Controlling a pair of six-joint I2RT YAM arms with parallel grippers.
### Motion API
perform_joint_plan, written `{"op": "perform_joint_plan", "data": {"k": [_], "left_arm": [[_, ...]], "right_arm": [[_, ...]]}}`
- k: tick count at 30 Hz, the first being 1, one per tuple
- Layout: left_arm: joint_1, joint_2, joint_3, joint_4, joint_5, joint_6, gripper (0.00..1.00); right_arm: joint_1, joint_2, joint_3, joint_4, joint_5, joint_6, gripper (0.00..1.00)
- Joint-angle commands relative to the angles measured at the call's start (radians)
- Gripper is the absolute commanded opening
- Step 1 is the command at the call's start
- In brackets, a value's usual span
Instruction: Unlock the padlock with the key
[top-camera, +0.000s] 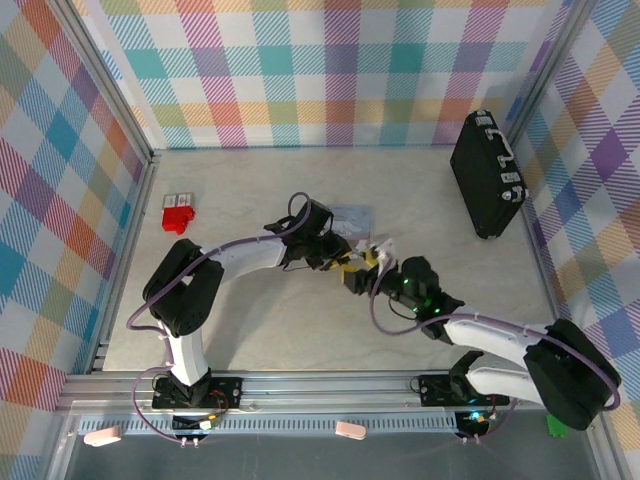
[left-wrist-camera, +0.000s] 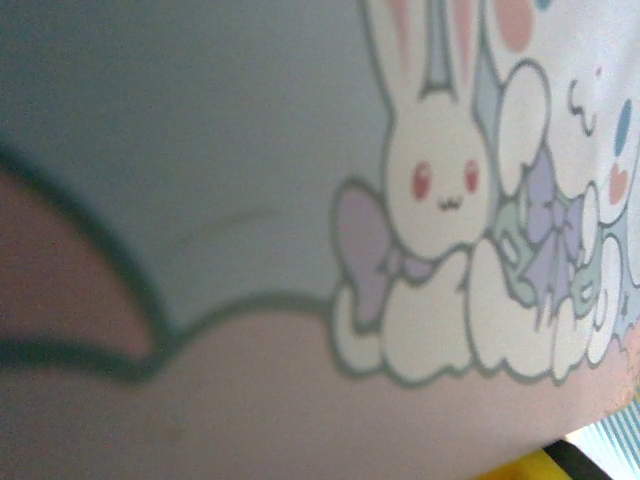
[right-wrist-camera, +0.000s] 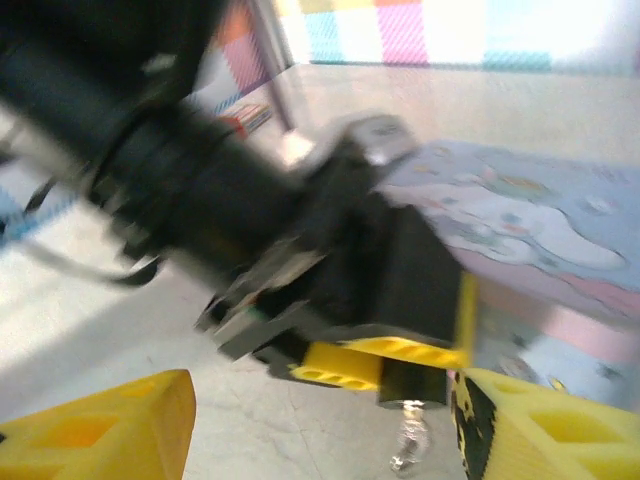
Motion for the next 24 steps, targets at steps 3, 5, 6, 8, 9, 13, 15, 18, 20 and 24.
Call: {"op": "perform_joint_plan", "data": {"k": [3,5,6,8,9,13,15,18,20,24], "left_arm": [[0.013,-0.021,0.048,-0.036,0.059,-0.001,0.07],[0.016,-0.021,0.051,-0.041,0.076,-0.001,0.07],[0.017,-0.024,0.049,-0.038,0.08,-0.001,0.07],[0.02,-0.032,0.041,-0.028,0.084,-0.004,0.07],[0.02,-0.034,0.038,-0.021,0.085,-0.005,0.07],[0.019,-0.045,0.032,-0.005,0.088,-0.017,0.08],[0.019,-0.052,0.031,-0.007,0.089,-0.017,0.08],[0.021,-0.058,0.032,-0.004,0.092,-0.027,0.08],[0.024,-0.06,0.031,0.01,0.092,-0.041,0.08],[0.036,-0.065,0.027,0.041,0.096,-0.072,0.07]], "right_arm": [[0.154,0.129,-0.04,0.215,0.335,-0.486,0.67],[0.16,0.169,-0.04,0.255,0.369,-0.558,0.65],[0.166,0.195,-0.033,0.268,0.395,-0.605,0.64],[0.174,0.247,-0.034,0.364,0.447,-0.667,0.64],[0.176,0.273,-0.029,0.4,0.468,-0.688,0.64],[0.177,0.377,0.0,0.525,0.522,-0.767,0.61],[0.179,0.438,0.01,0.586,0.529,-0.815,0.6],[0.186,0.497,0.039,0.61,0.53,-0.855,0.57],[0.186,0.525,0.043,0.665,0.55,-0.865,0.56],[0.186,0.548,0.052,0.68,0.551,-0.87,0.53]]}}
